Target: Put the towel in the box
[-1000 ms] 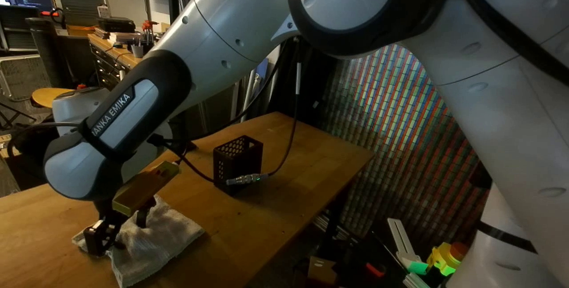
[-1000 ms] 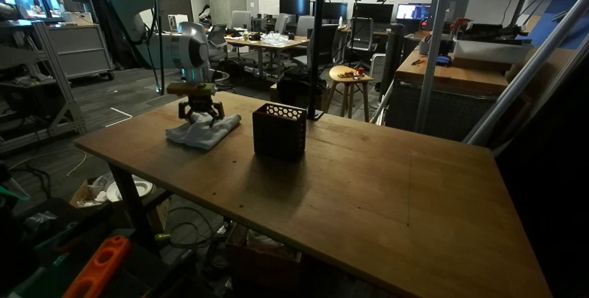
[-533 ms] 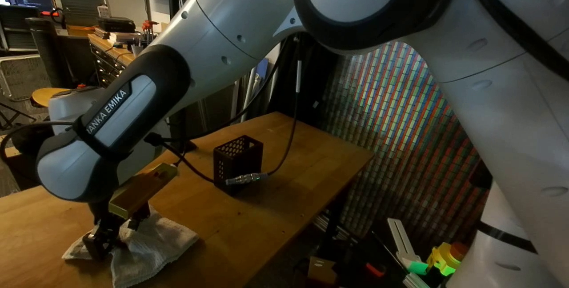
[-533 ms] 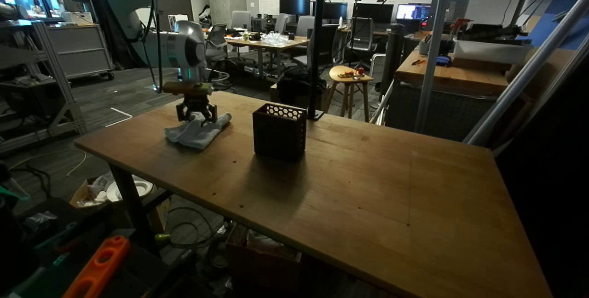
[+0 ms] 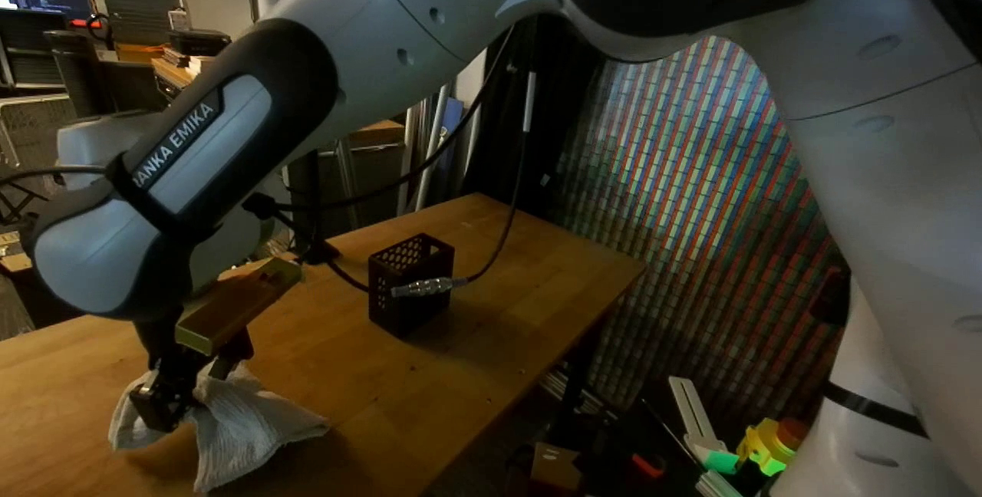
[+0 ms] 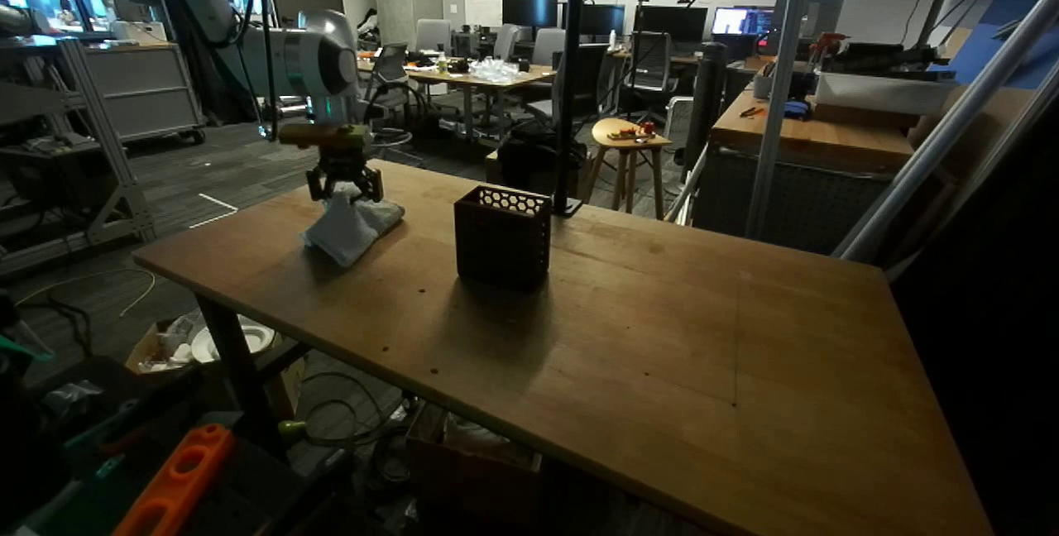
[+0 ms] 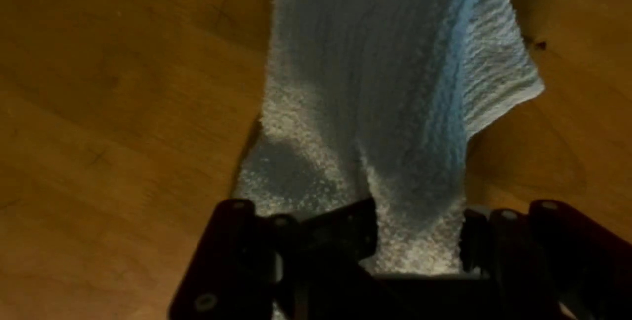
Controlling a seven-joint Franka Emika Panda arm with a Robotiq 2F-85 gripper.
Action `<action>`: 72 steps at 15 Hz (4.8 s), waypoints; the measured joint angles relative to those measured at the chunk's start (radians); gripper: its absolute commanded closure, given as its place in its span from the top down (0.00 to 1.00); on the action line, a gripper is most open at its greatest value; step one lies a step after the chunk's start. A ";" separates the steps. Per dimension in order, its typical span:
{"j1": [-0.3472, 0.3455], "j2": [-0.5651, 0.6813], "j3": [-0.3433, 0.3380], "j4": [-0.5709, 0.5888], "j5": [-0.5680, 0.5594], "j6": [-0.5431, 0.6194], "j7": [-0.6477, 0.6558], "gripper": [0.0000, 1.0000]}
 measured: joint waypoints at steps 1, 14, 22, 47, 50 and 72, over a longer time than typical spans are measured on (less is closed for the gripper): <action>0.002 -0.024 0.000 -0.006 0.000 -0.017 0.001 0.09; -0.076 -0.349 -0.120 -0.087 -0.049 -0.240 0.025 0.08; -0.239 -0.485 -0.196 -0.236 -0.115 -0.237 -0.081 0.08; -0.342 -0.243 -0.146 -0.183 0.159 -0.013 -0.302 0.08; -0.351 -0.217 -0.131 -0.171 0.206 -0.013 -0.334 0.08; -0.400 -0.285 -0.108 -0.146 0.222 -0.078 -0.450 0.99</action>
